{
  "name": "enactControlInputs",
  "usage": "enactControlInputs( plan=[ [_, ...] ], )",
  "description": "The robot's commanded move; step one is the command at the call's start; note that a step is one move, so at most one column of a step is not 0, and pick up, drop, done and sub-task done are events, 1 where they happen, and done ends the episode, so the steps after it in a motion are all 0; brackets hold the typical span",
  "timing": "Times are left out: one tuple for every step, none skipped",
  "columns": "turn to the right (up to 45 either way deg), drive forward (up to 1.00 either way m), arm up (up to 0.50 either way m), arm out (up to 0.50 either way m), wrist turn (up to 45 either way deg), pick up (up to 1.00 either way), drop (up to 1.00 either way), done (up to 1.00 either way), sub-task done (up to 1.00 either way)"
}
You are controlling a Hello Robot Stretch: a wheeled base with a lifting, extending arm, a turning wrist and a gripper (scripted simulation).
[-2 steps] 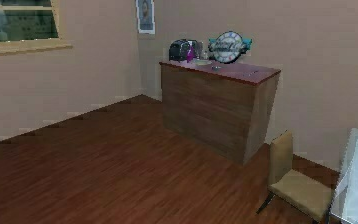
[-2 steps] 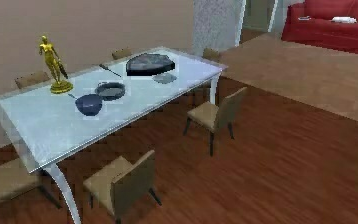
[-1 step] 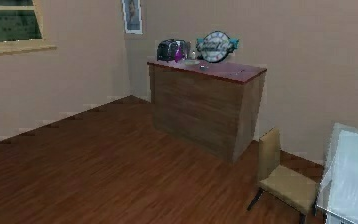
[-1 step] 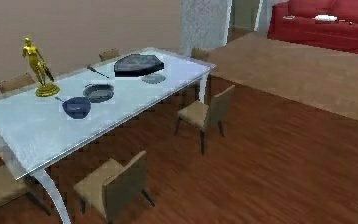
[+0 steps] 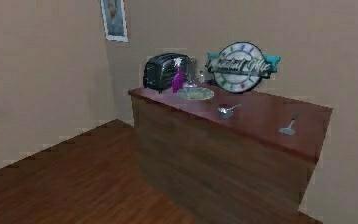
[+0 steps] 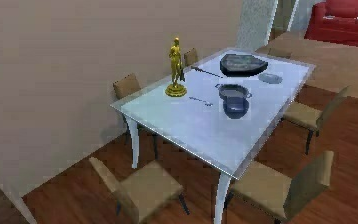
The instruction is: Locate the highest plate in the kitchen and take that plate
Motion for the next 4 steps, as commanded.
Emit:
enactControlInputs(
  plan=[
    [0.0, 0.30, 0.00, 0.00, 0.0, 0.00, 0.00, 0.00, 0.00],
    [-45.0, 0.00, 0.00, 0.00, 0.0, 0.00, 0.00, 0.00, 0.00],
    [-36.0, 0.00, 0.00, 0.00, 0.0, 0.00, 0.00, 0.00, 0.00],
    [45.0, 0.00, 0.00, 0.00, 0.0, 0.00, 0.00, 0.00, 0.00]
  ],
)
